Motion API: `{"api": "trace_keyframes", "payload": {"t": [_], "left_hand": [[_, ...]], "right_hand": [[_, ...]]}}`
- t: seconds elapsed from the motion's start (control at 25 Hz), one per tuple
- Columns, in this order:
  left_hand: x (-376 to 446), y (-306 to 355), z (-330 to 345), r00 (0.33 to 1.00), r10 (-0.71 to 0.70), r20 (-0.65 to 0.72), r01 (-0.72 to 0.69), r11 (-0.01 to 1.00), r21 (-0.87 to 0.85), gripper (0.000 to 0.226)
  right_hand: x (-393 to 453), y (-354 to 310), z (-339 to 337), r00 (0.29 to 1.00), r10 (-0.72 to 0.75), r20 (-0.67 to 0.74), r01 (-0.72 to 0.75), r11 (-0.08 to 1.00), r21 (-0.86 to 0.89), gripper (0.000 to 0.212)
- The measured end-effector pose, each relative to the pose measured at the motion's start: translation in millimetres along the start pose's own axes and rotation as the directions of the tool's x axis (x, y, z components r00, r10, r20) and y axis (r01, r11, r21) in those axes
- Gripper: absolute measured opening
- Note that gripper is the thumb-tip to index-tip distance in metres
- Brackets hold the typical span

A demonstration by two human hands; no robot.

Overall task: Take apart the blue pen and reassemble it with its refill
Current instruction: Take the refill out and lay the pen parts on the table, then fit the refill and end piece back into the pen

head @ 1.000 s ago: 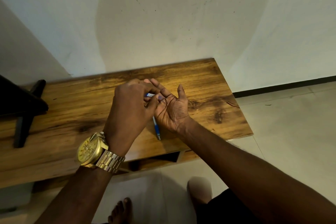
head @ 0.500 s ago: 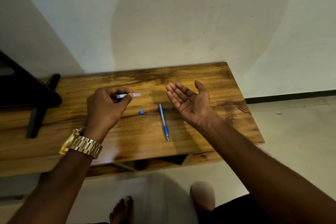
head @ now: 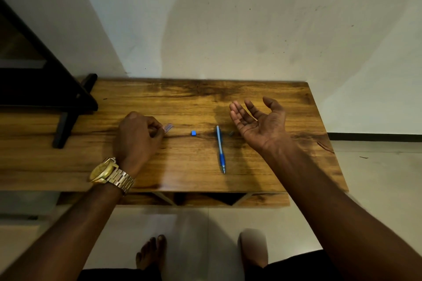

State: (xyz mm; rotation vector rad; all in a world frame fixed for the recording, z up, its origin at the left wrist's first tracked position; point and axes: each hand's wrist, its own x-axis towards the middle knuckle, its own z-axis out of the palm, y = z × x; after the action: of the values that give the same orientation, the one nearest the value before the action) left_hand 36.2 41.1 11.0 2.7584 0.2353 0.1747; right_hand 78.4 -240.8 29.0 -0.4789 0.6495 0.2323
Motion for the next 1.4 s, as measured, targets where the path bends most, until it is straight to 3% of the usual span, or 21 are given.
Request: {"api": "trace_keyframes", "payload": {"t": [0.08, 0.2, 0.32, 0.44, 0.56, 0.64, 0.8, 0.96, 1.2, 1.4], "left_hand": [[1, 3, -1, 1.0, -0.011, -0.003, 0.011, 1.0, -0.012, 0.018], [-1, 26, -1, 0.996, 0.069, -0.051, -0.08, 0.958, -0.275, 0.013], [-18, 70, 13, 0.984, 0.157, 0.083, -0.109, 0.901, -0.419, 0.006], [-33, 103, 35, 0.96, 0.139, 0.244, -0.054, 0.944, -0.325, 0.027], [-36, 115, 42, 0.96, 0.088, 0.267, -0.062, 0.992, -0.105, 0.045], [-36, 117, 44, 0.962, 0.101, 0.255, -0.11, 0.994, 0.022, 0.043], [-38, 116, 41, 0.955, 0.148, 0.257, -0.165, 0.985, 0.044, 0.031], [-25, 103, 31, 0.953, 0.169, 0.252, -0.111, 0.967, -0.229, 0.021], [-5, 91, 14, 0.986, 0.148, 0.073, -0.087, 0.843, -0.532, 0.008], [-11, 98, 9, 0.972, 0.236, -0.016, -0.202, 0.792, -0.576, 0.011]], "right_hand": [[0, -1, 0, 1.0, 0.002, -0.002, -0.002, 1.0, 0.009, 0.041], [-2, -6, 0, 1.0, 0.0, -0.014, -0.001, 1.0, -0.007, 0.041], [-5, -10, 1, 1.0, -0.007, -0.016, 0.006, 1.0, -0.016, 0.041], [-6, -9, 0, 1.0, -0.006, 0.004, 0.006, 1.0, -0.03, 0.037], [-5, -13, -3, 1.0, 0.01, 0.008, -0.01, 0.998, -0.06, 0.031], [-5, -15, -5, 1.0, 0.026, 0.006, -0.025, 0.996, -0.081, 0.03], [-5, -15, -5, 0.999, 0.042, 0.021, -0.041, 0.996, -0.082, 0.032], [-6, -16, -2, 0.998, 0.045, 0.045, -0.043, 0.997, -0.058, 0.033], [-9, -9, 3, 0.992, 0.075, 0.102, -0.066, 0.994, -0.084, 0.037], [-17, 7, 7, 0.977, 0.146, 0.156, -0.121, 0.98, -0.159, 0.053]]}}
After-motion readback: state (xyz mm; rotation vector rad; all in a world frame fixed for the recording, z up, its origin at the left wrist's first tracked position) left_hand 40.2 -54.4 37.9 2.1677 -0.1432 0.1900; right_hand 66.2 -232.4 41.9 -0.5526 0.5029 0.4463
